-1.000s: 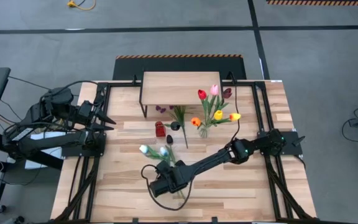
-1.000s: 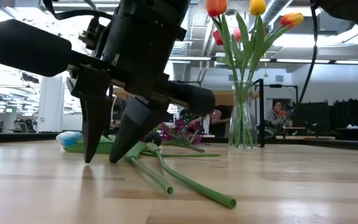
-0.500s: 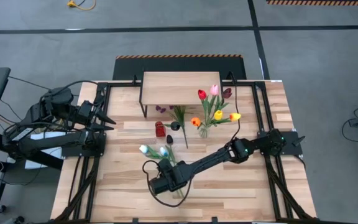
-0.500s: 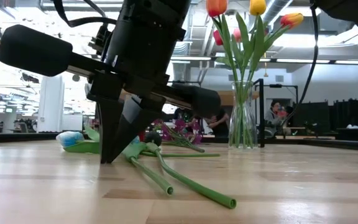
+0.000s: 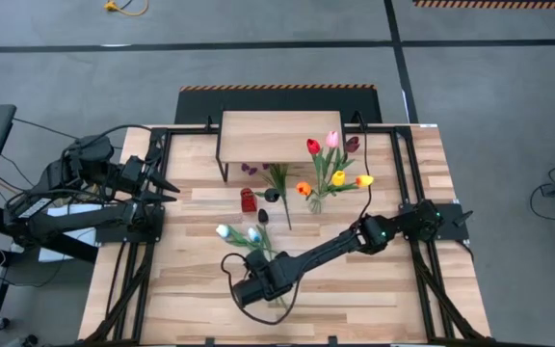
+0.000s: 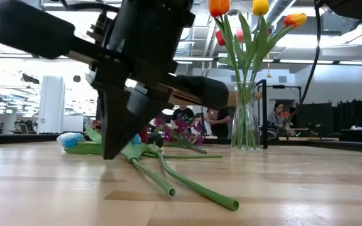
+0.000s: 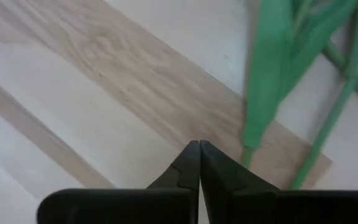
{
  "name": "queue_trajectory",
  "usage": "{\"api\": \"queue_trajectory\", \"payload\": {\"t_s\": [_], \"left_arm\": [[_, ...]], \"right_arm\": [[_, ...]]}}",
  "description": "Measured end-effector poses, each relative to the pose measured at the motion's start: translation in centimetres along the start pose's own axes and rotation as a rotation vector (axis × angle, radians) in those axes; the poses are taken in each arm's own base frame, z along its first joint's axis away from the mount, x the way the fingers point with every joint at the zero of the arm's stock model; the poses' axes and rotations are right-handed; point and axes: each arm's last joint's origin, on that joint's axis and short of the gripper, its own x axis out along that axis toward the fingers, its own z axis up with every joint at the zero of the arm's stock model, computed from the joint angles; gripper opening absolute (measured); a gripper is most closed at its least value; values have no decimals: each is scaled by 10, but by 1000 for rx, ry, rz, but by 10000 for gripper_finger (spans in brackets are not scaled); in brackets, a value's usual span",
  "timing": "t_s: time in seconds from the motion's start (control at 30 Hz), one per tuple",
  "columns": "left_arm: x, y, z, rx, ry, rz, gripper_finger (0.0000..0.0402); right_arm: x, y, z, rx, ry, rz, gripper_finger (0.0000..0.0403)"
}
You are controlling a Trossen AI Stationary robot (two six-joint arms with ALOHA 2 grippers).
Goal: Pick and place flowers into a vace then onto a shelf
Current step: Put the right white tulip into the red vase
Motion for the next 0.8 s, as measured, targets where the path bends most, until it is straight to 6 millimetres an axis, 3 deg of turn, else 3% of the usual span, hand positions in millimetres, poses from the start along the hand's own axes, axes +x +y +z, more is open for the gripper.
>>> {"api": "queue_trajectory", "payload": {"t_s": [0.43,0.8], "left_arm": [[0,0,0,0,0,0,87],[0,0,0,0,0,0,87]], "right_arm": [[-2,-7,-1,22,-9,-79,31],[-3,-4,1,-8,-27,-47,30]]}}
